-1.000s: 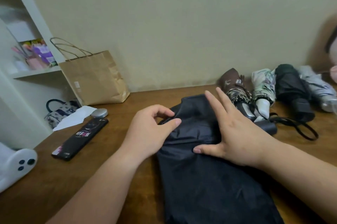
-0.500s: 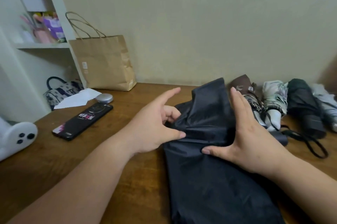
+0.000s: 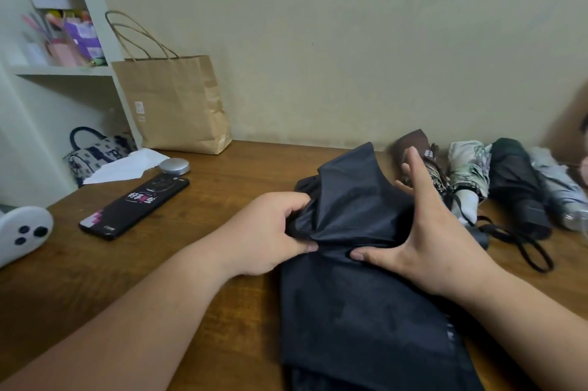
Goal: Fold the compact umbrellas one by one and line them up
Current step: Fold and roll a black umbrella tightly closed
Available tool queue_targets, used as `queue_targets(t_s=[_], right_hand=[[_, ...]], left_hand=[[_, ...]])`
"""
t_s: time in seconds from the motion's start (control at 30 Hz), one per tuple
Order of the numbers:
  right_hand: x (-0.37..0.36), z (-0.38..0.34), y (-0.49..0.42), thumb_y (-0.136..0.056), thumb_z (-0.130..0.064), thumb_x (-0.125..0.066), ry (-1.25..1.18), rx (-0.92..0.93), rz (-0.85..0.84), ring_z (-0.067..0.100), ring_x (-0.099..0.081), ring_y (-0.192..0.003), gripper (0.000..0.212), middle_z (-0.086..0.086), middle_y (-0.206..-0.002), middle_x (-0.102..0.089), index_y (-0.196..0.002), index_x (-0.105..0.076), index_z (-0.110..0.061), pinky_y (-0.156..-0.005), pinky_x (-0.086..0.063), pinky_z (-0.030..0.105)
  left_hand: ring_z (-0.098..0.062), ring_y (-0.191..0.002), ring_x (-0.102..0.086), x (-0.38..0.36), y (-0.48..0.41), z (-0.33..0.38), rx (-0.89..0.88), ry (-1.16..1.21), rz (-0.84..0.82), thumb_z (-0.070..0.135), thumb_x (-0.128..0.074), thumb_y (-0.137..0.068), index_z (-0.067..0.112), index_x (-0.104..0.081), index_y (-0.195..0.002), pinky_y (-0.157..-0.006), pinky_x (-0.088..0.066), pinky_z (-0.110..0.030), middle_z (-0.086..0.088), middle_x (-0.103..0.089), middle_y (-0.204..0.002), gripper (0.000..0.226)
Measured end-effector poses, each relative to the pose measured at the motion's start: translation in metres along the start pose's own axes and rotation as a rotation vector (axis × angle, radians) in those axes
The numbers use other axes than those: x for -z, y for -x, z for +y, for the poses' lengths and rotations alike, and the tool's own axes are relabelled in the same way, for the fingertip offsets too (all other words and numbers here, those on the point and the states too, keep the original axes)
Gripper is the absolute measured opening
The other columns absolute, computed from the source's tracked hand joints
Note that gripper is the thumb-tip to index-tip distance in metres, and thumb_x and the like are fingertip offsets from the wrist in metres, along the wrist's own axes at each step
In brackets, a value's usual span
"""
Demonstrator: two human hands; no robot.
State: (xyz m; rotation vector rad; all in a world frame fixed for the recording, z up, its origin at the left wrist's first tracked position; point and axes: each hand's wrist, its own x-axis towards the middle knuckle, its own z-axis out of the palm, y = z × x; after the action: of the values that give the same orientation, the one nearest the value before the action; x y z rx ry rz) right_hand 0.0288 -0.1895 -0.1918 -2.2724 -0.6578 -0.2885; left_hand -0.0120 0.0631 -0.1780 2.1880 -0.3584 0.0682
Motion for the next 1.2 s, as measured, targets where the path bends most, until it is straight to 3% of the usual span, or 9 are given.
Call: queue_targets(t_s=[0.1, 0.23, 0.4, 0.53, 0.63, 0.7, 0.8, 1.0, 1.2], right_hand=[[0.003, -0.001, 0.003, -0.046, -0.066, -0.09, -0.009, 0.011, 0.008, -0.011, -0.015, -0.148, 0.154, -0.021, -0.166, -0.011, -0.156, 0.016, -0.047, -0.116, -0.018, 0.012], [0.005, -0.001, 0.006, -0.051, -0.06, -0.092, -0.009, 0.011, -0.003, -0.011, -0.02, -0.147, 0.149, -0.021, -0.163, -0.021, -0.156, 0.012, -0.049, -0.104, -0.014, -0.005], [0.014, 0.0, 0.006, -0.045, -0.071, -0.089, 0.072, 0.032, -0.061, -0.006, -0.028, -0.146, 0.151, -0.019, -0.16, -0.032, -0.154, 0.015, -0.053, -0.117, -0.025, 0.019], [0.026, 0.012, 0.004, -0.046, -0.069, -0.091, 0.152, 0.036, -0.1, -0.008, -0.018, -0.148, 0.154, -0.028, -0.16, -0.016, -0.16, 0.01, -0.041, -0.122, -0.022, 0.022], [0.026, 0.02, 0.001, -0.045, -0.068, -0.091, 0.152, 0.025, -0.104, -0.012, -0.011, -0.144, 0.155, -0.028, -0.158, -0.013, -0.161, 0.008, -0.038, -0.119, -0.017, 0.017], [0.025, 0.023, 0.0, -0.045, -0.067, -0.091, 0.159, 0.021, -0.098, -0.008, -0.014, -0.145, 0.155, -0.022, -0.163, -0.017, -0.161, 0.007, -0.038, -0.118, -0.019, 0.019], [0.026, 0.026, -0.003, -0.045, -0.066, -0.092, 0.174, 0.032, -0.083, 0.006, -0.025, -0.149, 0.154, -0.014, -0.166, -0.023, -0.162, 0.005, -0.038, -0.119, -0.026, 0.025], [0.028, 0.038, -0.006, -0.05, -0.069, -0.092, 0.08, 0.097, -0.115, 0.007, -0.036, -0.146, 0.135, -0.016, -0.157, -0.04, -0.159, -0.018, -0.041, -0.121, -0.034, 0.042], [0.04, 0.034, 0.0, -0.058, -0.051, -0.097, -0.043, 0.172, -0.156, 0.004, -0.036, -0.146, 0.123, -0.013, -0.154, -0.042, -0.158, -0.027, -0.031, -0.122, -0.032, 0.042]], left_hand=[[-0.003, -0.108, -0.068, -0.001, 0.0, -0.001, 0.008, -0.023, 0.008, 0.005, -0.082, -0.083, 0.022, -0.07, -0.111, -0.102, -0.053, -0.041, 0.014, -0.074, -0.11, 0.035], [0.004, -0.108, -0.065, -0.004, 0.001, 0.002, -0.01, -0.087, -0.012, 0.01, -0.082, -0.084, 0.029, -0.071, -0.116, -0.103, -0.052, -0.034, 0.02, -0.073, -0.113, 0.039], [0.019, -0.119, -0.043, -0.006, 0.002, 0.001, -0.114, -0.245, -0.014, 0.033, -0.093, -0.072, 0.046, -0.057, -0.125, -0.101, -0.029, 0.001, 0.036, -0.051, -0.122, 0.066], [0.005, -0.127, -0.039, -0.01, 0.003, 0.003, -0.127, -0.33, -0.031, 0.042, -0.091, -0.073, 0.034, -0.054, -0.137, -0.109, -0.031, -0.012, 0.025, -0.051, -0.129, 0.075], [0.002, -0.126, -0.032, -0.016, 0.006, 0.008, -0.06, -0.448, -0.048, 0.06, -0.086, -0.068, 0.036, -0.043, -0.141, -0.111, -0.032, -0.023, 0.029, -0.04, -0.124, 0.088], [-0.004, -0.127, -0.032, -0.02, 0.006, 0.009, -0.067, -0.548, -0.051, 0.075, -0.078, -0.066, 0.033, -0.04, -0.147, -0.113, -0.032, -0.028, 0.022, -0.039, -0.131, 0.098], [-0.008, -0.126, -0.034, -0.022, 0.006, 0.008, -0.082, -0.573, -0.043, 0.083, -0.06, -0.073, 0.03, -0.045, -0.144, -0.115, -0.033, -0.034, 0.015, -0.042, -0.134, 0.09], [-0.004, -0.126, -0.034, -0.022, 0.004, 0.006, -0.138, -0.56, -0.012, 0.065, -0.067, -0.084, 0.035, -0.053, -0.14, -0.115, -0.031, -0.03, 0.019, -0.043, -0.139, 0.065], [0.01, -0.134, -0.041, -0.018, 0.007, 0.003, -0.147, -0.331, -0.108, 0.046, -0.075, -0.089, 0.041, -0.055, -0.141, -0.116, -0.035, -0.026, 0.034, -0.047, -0.141, 0.055]])
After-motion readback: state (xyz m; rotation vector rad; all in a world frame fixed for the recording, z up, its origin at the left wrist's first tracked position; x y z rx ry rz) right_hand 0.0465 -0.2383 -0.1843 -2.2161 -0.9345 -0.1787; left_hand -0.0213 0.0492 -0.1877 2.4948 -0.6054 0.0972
